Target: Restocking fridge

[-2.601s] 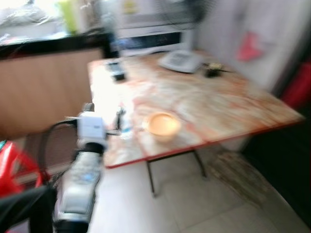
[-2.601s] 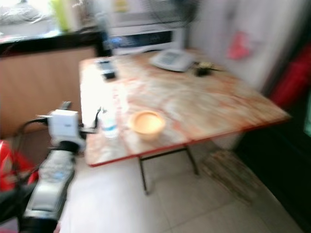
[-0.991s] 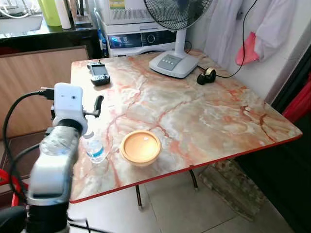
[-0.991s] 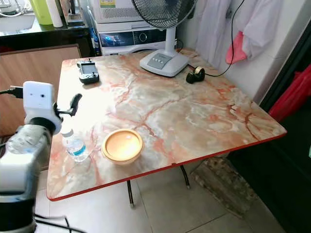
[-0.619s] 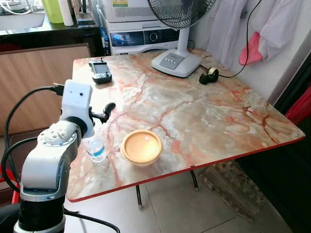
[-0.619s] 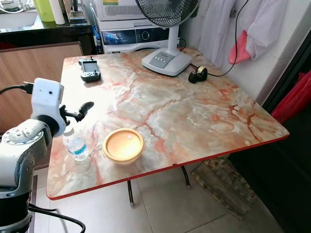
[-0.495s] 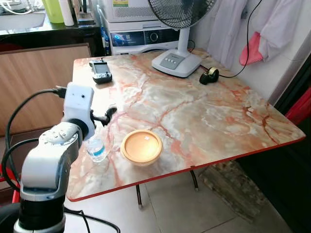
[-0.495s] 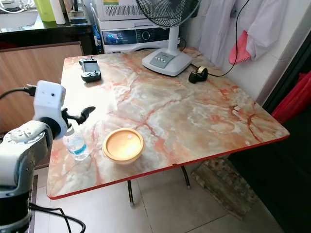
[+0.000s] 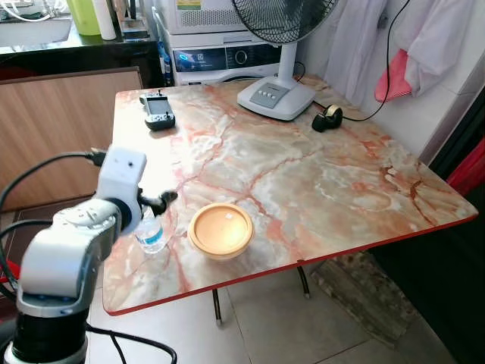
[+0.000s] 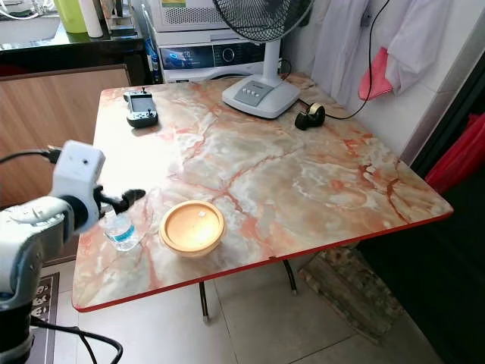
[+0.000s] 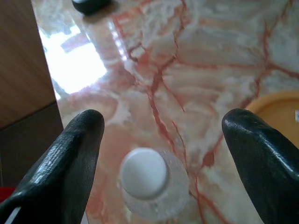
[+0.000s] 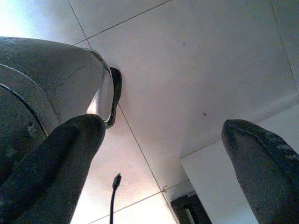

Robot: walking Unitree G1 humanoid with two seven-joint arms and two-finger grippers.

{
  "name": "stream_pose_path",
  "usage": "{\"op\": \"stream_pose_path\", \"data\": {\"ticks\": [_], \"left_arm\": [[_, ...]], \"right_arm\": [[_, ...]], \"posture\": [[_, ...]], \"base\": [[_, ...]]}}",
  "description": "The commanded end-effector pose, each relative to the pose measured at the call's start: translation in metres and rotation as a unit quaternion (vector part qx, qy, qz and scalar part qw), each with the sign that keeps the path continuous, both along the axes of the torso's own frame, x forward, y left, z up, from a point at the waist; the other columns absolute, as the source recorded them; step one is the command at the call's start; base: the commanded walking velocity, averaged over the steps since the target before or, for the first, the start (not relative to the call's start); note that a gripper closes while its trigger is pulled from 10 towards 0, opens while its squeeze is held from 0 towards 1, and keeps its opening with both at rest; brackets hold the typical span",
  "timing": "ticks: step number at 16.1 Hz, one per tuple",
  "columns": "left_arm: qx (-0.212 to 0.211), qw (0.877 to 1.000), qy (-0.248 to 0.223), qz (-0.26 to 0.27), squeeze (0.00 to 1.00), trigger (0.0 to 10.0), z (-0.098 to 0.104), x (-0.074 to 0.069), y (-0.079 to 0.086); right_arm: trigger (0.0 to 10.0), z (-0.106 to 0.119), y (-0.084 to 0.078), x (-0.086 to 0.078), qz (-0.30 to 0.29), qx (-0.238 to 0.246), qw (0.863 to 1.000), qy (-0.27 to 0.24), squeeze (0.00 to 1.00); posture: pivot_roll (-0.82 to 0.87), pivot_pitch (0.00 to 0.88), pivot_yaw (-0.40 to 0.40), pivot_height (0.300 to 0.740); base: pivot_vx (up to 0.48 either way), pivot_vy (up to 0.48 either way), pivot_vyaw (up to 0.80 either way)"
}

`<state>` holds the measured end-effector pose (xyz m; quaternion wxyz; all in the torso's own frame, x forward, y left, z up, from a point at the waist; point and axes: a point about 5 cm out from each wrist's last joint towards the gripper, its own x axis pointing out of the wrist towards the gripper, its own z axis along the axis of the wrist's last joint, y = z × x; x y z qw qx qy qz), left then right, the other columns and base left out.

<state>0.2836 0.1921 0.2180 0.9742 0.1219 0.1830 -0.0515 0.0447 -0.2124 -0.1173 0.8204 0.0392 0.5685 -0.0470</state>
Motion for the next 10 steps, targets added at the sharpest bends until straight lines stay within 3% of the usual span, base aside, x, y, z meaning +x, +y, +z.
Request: {"op": "stream_pose_path", "data": {"ticks": [1,10], "left_arm": [[0.002,1.0,0.008,-0.005,0.0,10.0,-0.0022,-0.0017,-0.0024],[0.014,1.0,0.016,0.017,0.0,10.0,-0.0078,-0.0061,0.0038]], "right_arm": [[10.0,-0.0016,0.0095,0.0003,0.018,0.016,1.0,0.005,0.0],[10.0,-0.0015,0.0077,-0.001,0.026,0.014,1.0,0.009,0.0]], "posture": [[0.21,0.0,-0.053,0.74],[0.21,0.0,-0.066,0.74]], "base": [[0.0,0.0,0.0],[0.0,0.0,0.0]]}}
